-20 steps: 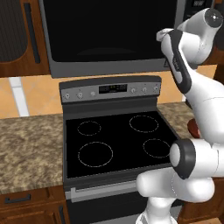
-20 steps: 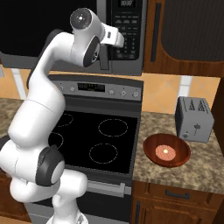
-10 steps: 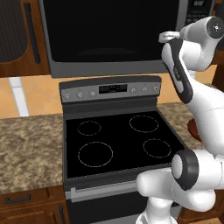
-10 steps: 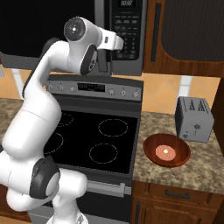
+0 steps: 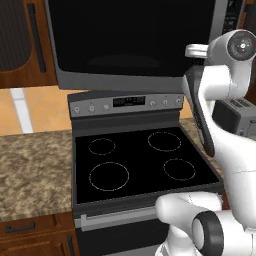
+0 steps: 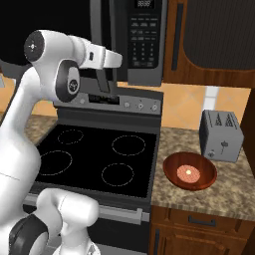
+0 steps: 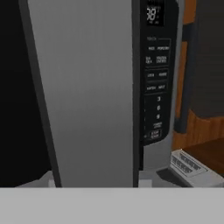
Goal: Open the microwave, place the bowl with waffle inside the microwave, then close the microwave door and turn it on.
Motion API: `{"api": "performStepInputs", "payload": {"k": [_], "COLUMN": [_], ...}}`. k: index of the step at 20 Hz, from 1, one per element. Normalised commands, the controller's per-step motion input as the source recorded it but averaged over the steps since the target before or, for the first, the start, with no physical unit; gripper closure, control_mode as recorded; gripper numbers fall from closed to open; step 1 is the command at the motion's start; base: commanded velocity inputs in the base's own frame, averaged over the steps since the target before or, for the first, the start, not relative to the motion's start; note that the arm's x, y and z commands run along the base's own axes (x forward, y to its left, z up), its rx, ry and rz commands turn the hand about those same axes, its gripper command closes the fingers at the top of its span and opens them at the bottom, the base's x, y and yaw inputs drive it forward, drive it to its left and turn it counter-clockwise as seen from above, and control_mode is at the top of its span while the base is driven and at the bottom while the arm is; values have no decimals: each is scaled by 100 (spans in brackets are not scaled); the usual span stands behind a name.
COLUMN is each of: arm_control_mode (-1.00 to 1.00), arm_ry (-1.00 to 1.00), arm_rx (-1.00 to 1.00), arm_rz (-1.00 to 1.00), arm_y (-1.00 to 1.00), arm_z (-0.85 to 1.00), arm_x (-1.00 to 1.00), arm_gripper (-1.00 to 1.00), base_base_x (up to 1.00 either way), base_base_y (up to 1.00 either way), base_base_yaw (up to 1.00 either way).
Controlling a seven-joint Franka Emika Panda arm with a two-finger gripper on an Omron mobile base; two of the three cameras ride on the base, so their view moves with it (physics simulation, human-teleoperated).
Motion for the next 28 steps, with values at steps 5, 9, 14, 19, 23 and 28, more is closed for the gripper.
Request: {"api": "performStepInputs", "payload": {"k": [5, 9, 14, 19, 23, 28], "arm_control_mode": [-100, -100, -100, -100, -100, -100], "arm_ry": [0, 0, 0, 0, 0, -1], "arm_rx": [-16, -16, -9, -5, -3, 0], "arm_rz": [-2, -3, -9, -16, -20, -14], "arm_y": [45, 48, 39, 49, 53, 68], "arm_z": [0, -4, -7, 0, 0, 0], "arm_x": [-100, -100, -100, -98, -87, -74], "arm_gripper": [100, 100, 100, 100, 100, -100], "base_base_x": [0, 0, 0, 0, 0, 0], "base_base_y": [0, 0, 0, 0, 0, 0], "base_base_yaw": [0, 0, 0, 0, 0, 0]}}
